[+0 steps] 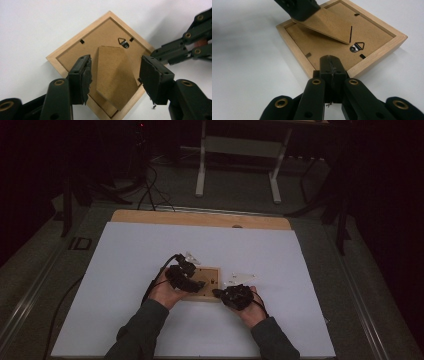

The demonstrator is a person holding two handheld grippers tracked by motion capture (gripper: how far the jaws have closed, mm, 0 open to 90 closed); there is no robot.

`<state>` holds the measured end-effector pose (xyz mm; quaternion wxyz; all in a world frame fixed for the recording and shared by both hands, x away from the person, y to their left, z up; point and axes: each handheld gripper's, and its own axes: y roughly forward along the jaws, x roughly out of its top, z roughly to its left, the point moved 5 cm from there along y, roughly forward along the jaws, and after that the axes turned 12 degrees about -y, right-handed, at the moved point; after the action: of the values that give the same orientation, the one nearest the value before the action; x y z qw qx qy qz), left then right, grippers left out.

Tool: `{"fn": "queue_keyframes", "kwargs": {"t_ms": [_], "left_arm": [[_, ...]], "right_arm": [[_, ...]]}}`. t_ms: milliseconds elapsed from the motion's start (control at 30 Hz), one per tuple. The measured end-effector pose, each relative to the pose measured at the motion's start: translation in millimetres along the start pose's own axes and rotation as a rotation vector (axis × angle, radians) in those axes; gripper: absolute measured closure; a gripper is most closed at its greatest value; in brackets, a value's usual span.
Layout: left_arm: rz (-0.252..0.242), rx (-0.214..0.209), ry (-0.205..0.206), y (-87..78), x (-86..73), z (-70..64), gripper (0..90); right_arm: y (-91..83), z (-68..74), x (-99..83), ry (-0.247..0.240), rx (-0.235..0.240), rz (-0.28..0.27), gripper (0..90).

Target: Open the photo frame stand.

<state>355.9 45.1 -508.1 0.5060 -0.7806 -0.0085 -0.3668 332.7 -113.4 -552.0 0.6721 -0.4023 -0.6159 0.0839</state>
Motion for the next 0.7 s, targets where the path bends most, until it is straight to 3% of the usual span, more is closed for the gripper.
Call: {"fn": "queue_keyframes", "kwargs": {"t_ms": [167, 400, 500, 633, 700], "left_arm": [[-0.015, -0.076, -0.086, -2.2, -0.4, 6.2, 39.7], [0.000, -0.088, -0.152, 1.4, -4.7, 14.1, 28.1], [0.014, -0.119, -0.171, 5.0, -7.4, 14.6, 28.4], [0.037, -0.182, -0.203, 10.1, -11.2, 14.7, 35.8], [0.061, -0.194, -0.216, 13.6, -12.6, 14.4, 37.3]], "right_arm": [[0.0, -0.1, 0.0, 0.000, 0.001, -0.001, 90.0], [0.0, 0.0, -0.1, 0.001, 0.001, -0.001, 89.9], [0.0, 0.1, -0.1, 0.002, 0.001, -0.002, 89.9], [0.0, 0.0, -0.2, 0.001, 0.002, -0.001, 89.9], [0.0, 0.0, -0.2, 0.001, 0.002, -0.002, 89.9]]}}
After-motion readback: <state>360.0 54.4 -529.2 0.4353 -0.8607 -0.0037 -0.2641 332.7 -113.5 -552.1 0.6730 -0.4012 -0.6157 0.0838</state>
